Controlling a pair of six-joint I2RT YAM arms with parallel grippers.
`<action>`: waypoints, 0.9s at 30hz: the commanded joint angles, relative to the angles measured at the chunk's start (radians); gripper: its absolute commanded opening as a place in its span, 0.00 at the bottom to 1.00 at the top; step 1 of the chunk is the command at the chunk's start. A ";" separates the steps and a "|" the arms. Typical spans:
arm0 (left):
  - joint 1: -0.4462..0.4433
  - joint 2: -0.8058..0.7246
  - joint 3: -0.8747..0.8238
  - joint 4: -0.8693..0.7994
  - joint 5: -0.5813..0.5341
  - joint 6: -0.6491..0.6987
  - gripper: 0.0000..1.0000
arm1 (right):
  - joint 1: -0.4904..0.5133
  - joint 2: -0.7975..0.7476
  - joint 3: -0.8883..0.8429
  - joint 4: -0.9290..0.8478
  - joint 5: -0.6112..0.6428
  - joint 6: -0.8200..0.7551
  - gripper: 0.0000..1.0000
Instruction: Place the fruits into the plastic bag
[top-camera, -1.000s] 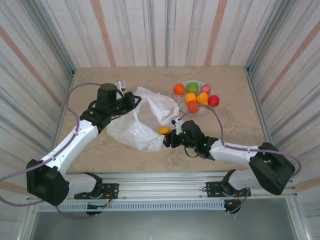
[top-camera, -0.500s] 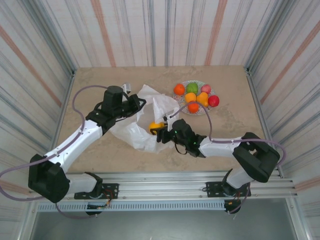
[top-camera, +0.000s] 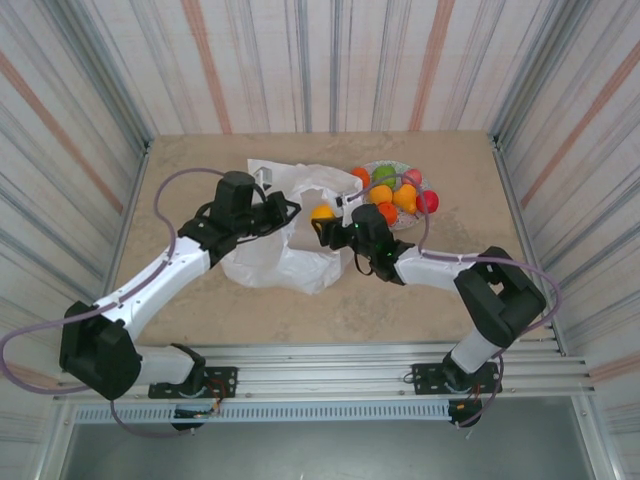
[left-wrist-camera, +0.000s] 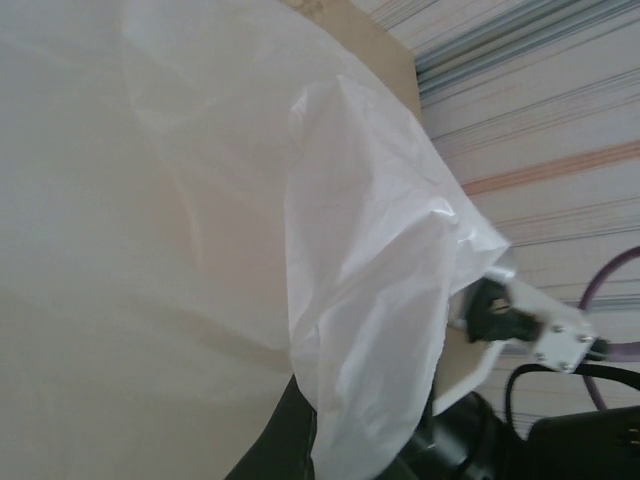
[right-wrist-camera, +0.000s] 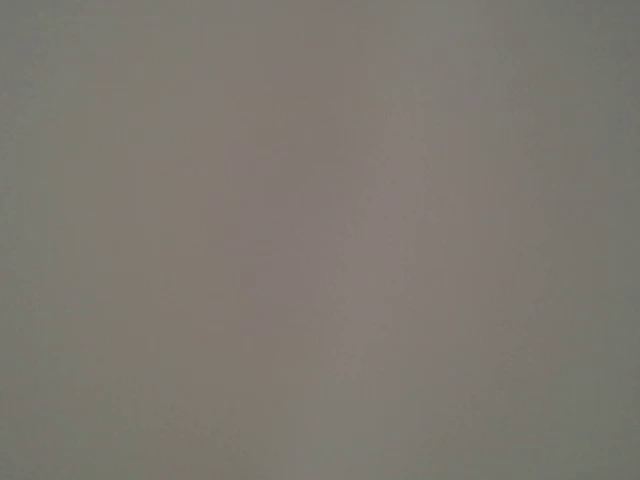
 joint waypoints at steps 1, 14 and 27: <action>-0.005 0.031 0.053 -0.004 0.035 0.032 0.02 | 0.024 0.046 0.041 -0.040 -0.064 -0.043 0.63; -0.018 0.123 0.065 0.021 0.060 0.045 0.04 | 0.065 0.204 0.197 -0.122 -0.087 0.217 0.67; -0.018 0.166 0.077 0.081 0.086 0.019 0.04 | 0.060 0.362 0.298 -0.106 -0.189 0.426 0.76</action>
